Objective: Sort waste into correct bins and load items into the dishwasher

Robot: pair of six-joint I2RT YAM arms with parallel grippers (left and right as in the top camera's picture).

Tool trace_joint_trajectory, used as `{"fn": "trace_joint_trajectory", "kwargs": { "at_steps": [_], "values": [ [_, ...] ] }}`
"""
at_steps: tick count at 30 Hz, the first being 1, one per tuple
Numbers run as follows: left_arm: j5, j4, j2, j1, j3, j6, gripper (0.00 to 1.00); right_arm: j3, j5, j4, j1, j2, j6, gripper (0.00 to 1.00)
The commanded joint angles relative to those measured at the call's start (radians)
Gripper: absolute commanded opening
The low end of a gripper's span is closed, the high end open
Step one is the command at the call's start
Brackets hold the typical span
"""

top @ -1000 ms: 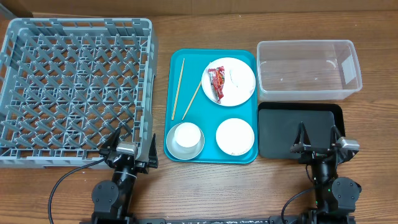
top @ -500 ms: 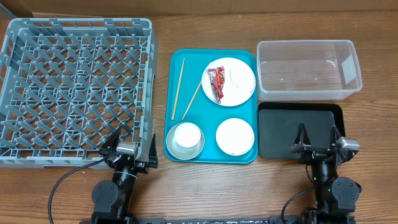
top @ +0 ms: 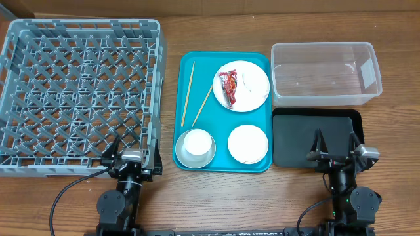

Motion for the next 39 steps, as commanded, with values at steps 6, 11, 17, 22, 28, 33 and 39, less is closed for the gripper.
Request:
{"fn": "trace_joint_trajectory", "kwargs": {
  "at_steps": [6,11,17,22,28,33,39],
  "values": [
    [0.226,0.013,-0.006,-0.006,-0.003,-0.024,1.00,-0.010,-0.046,0.023,-0.004,-0.010,0.051,1.00],
    [0.254,0.169,-0.006,-0.006,0.004,-0.045,1.00,0.019,-0.193,0.093,-0.004,-0.010,0.106,1.00],
    [0.243,0.176,0.006,-0.006,0.144,-0.169,1.00,0.253,-0.200,0.036,-0.004,0.024,0.101,1.00],
    [0.243,-0.003,0.144,-0.006,0.415,-0.169,1.00,0.584,-0.231,-0.145,-0.004,0.209,0.102,1.00],
    [0.248,-0.350,0.443,-0.006,0.824,-0.169,1.00,1.062,-0.308,-0.567,-0.004,0.530,0.102,1.00],
    [0.278,-0.684,0.710,-0.006,1.156,-0.169,1.00,1.394,-0.309,-0.912,-0.004,0.770,0.102,1.00],
    [0.299,-0.872,0.930,-0.006,1.352,-0.169,1.00,1.487,-0.354,-0.974,-0.004,0.899,0.106,1.00]
  ]
}}
